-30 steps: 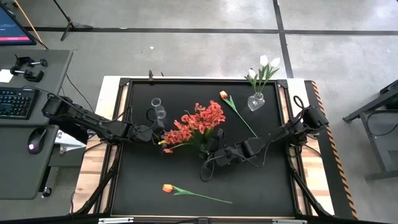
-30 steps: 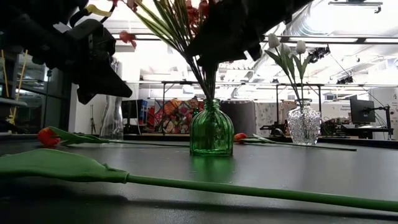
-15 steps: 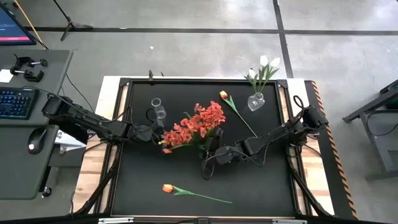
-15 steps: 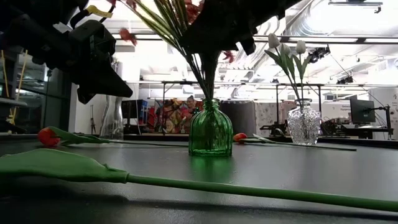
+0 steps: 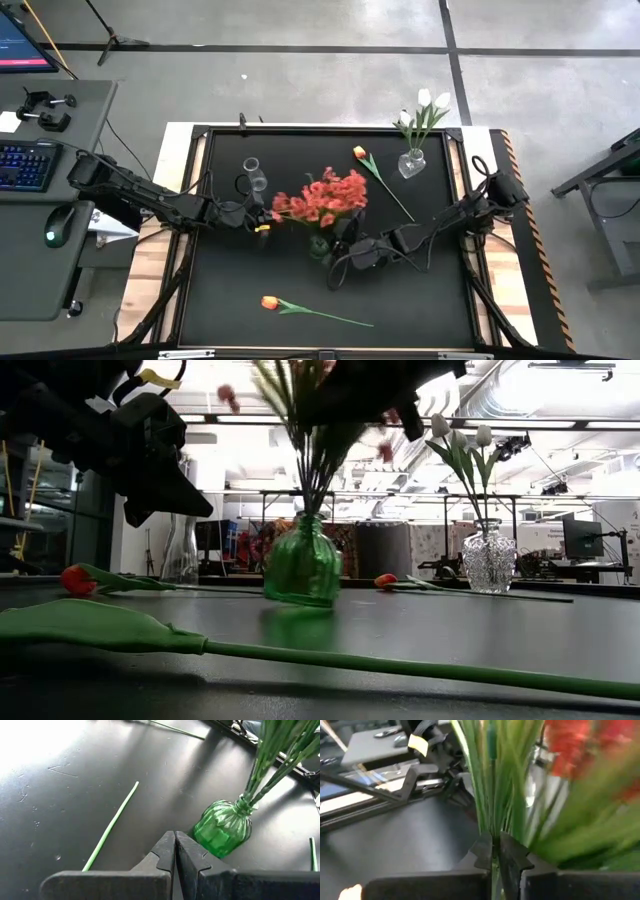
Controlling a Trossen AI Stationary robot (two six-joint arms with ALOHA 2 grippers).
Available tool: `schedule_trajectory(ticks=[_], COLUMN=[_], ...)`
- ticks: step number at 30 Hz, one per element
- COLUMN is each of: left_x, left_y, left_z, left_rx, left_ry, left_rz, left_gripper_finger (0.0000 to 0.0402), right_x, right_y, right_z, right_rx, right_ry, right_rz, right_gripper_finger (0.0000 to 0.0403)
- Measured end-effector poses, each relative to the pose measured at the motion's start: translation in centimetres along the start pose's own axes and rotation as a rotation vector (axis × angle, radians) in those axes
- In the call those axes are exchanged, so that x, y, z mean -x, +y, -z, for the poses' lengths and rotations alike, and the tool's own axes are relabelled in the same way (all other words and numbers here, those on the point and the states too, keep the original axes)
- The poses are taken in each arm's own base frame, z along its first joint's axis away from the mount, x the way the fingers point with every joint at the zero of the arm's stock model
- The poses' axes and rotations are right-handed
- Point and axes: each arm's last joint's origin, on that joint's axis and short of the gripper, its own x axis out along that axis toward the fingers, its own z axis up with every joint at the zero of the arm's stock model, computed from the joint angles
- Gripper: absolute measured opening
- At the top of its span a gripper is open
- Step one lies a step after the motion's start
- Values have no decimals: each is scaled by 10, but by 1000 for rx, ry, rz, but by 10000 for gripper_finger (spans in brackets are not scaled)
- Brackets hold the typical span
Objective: Sort flowers into vase by color
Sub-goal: Put the orange flowers into the green vase
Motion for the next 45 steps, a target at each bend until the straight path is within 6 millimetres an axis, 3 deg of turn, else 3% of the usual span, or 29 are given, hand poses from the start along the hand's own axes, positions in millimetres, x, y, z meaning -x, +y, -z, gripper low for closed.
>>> schedule_trajectory(ticks=[14,25,36,40,45], left_x=[0,0,0,0,4], left_y=[1,2,2,2,3], left_z=[1,1,1,1,-2], left_rx=[-11,-1,-19,-23,-56], left_ry=[4,-7,-5,-4,-10], left_rz=[-24,-33,-40,-39,-32], left_gripper_finger=[0,0,0,0,0], right_x=[2,-14,-13,-10,-1], right_y=[2,9,11,10,5], right_z=[6,32,30,26,15], right_rx=[-9,-36,-10,6,24], right_ry=[17,38,42,79,107], right_rz=[7,15,-50,-88,-97], right_gripper_finger=[1,0,1,36,123])
